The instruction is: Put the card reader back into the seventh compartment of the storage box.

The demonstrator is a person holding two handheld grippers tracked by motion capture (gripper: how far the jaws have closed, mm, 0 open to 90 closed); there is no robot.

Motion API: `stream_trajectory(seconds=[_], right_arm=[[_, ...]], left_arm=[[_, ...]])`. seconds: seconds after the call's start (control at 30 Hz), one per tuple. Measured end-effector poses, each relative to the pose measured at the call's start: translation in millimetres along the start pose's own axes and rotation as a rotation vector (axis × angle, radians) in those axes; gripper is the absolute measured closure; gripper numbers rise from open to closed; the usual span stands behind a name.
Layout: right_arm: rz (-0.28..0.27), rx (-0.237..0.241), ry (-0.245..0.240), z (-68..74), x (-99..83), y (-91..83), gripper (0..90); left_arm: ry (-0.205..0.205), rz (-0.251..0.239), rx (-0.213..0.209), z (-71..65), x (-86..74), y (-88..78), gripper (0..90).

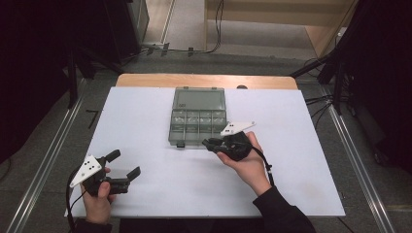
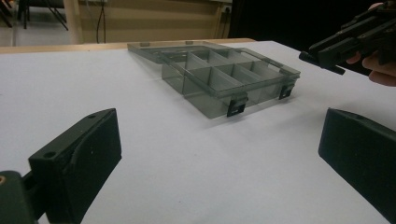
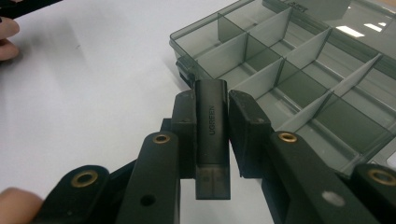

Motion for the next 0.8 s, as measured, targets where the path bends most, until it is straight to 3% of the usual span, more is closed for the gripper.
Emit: stream_trajectory(seconds=[0.43,0.8], right_arm=[[0.002,-0.013,-0.008,-6.4,11.3,4.8,71.0],[-0.002,-0.028,0.014,-13.1,20.7,13.8,71.0]], left_arm=[[0.008,-0.004,0.0,-0.3,1.0,-0.8,0.0],[0.009,-0.003,0.0,-0.2,1.3,-1.1,0.0]])
Point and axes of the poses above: each handheld gripper's, and its own axes: y roughly forward along the jaws, x roughly out of its top, z roughly to its left, the point moved 2 cm from there along y, roughly forward along the jaws, and after that the axes turned 2 degrees about -z, right-handed, at the moved point
